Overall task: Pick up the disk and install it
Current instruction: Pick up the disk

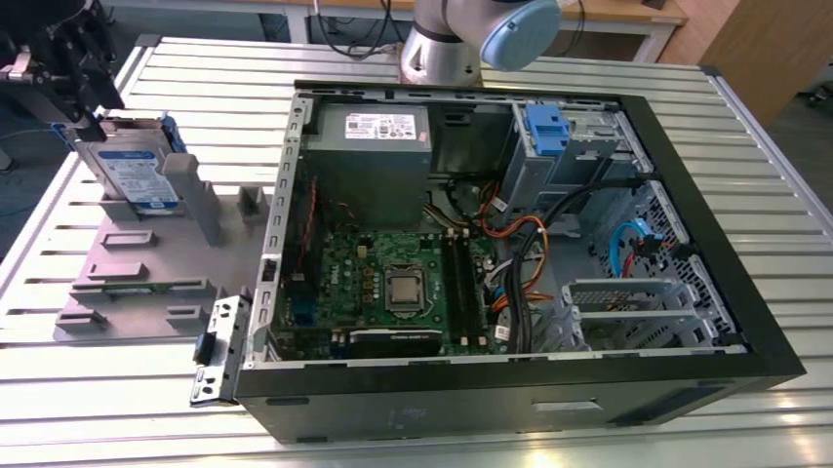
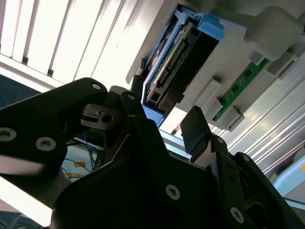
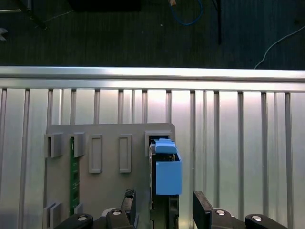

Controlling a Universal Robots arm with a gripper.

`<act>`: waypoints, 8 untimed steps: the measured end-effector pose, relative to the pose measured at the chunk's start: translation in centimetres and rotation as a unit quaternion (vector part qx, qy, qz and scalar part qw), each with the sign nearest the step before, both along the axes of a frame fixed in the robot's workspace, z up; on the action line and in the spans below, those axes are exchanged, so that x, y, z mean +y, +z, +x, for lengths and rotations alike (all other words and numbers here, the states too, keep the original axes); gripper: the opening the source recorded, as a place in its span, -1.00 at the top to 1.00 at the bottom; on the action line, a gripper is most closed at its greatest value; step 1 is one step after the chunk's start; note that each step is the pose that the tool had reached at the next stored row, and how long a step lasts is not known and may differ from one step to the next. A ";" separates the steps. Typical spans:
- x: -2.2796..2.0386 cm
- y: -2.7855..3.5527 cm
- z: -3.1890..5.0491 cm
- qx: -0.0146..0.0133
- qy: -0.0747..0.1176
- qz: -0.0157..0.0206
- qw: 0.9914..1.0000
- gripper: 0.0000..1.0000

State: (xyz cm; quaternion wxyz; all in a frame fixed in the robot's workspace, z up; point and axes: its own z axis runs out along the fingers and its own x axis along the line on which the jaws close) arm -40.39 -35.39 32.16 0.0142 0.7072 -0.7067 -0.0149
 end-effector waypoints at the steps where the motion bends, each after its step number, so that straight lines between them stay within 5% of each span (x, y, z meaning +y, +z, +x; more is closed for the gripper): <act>1: 0.00 -0.07 0.00 0.000 0.000 0.000 1.000 -0.18; 8: 0.00 -0.63 0.00 0.000 0.000 0.000 1.000 -0.18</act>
